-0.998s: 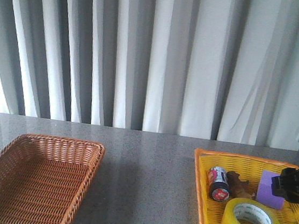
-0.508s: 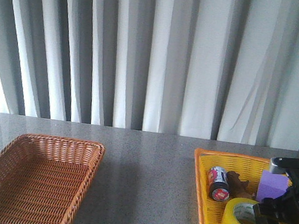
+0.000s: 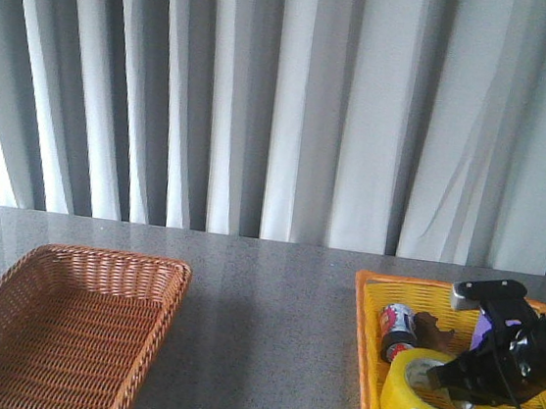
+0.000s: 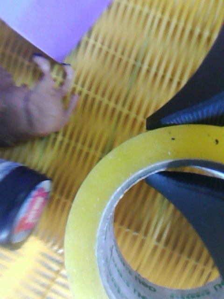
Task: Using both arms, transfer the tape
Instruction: 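Lower the right gripper into the tape roll's hole and grasp it, then lift the tape roll and set it on the table between baskets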
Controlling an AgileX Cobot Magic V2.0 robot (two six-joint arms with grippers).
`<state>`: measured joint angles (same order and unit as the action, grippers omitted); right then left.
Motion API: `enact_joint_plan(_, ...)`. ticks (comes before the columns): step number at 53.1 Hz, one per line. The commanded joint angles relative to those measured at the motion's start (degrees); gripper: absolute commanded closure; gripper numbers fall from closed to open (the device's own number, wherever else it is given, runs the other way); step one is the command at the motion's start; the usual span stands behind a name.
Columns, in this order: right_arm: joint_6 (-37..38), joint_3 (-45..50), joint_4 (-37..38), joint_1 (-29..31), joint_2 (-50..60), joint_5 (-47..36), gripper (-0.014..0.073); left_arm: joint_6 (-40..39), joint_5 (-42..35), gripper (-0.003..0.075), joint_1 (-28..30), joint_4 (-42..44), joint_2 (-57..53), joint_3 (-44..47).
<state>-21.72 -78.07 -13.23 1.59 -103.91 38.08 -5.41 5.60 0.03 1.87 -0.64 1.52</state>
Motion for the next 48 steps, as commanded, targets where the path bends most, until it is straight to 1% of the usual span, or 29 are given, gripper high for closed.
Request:
enact_joint_plan(1,1.32,-6.47,-0.97,0.11,5.74,-1.24,0.06,-0.56,-4.38,0.0727,0.01,-0.04,-0.38,-1.73)
enact_joint_plan(8,1.17,-13.9,-2.39,-0.56,9.33,1.91,0.06,-0.56,-4.38,0.0727,0.01,-0.04,-0.38,-1.73)
enact_joint_plan(11,0.6,-16.72,-4.97,-1.68,10.63,2.98,0.06,-0.56,-4.38,0.0727,0.01,-0.04,-0.38,-1.73)
enact_joint_plan(17,-5.22,-22.0,-10.65,-5.81,11.09,6.78,0.0599,-0.56,-4.38,0.0727,0.01,-0.04,-0.38,-1.73)
enact_joint_plan(23,-11.95,-22.75,-15.03,-12.44,9.35,9.32,0.0599,-0.56,-4.38,0.0727,0.01,-0.04,-0.38,-1.73)
enact_joint_plan(27,-12.55,-22.75,-15.19,-16.68,6.46,10.67,0.0599,-0.56,-4.38,0.0727,0.01,-0.04,-0.38,-1.73)
enact_joint_plan(33,-14.02,-22.75,-14.09,-21.14,1.45,10.67,0.0599,-0.56,-4.38,0.0727,0.01,-0.04,-0.38,-1.73)
enact_joint_plan(40,-14.15,-22.75,-12.99,-23.38,-4.56,10.41,0.0599,-0.56,-4.38,0.0727,0.01,-0.04,-0.38,-1.73)
enact_joint_plan(48,-14.15,-22.75,-11.27,-23.6,-9.6,10.36,0.0589,-0.56,-4.38,0.0727,0.01,-0.04,-0.38,-1.73)
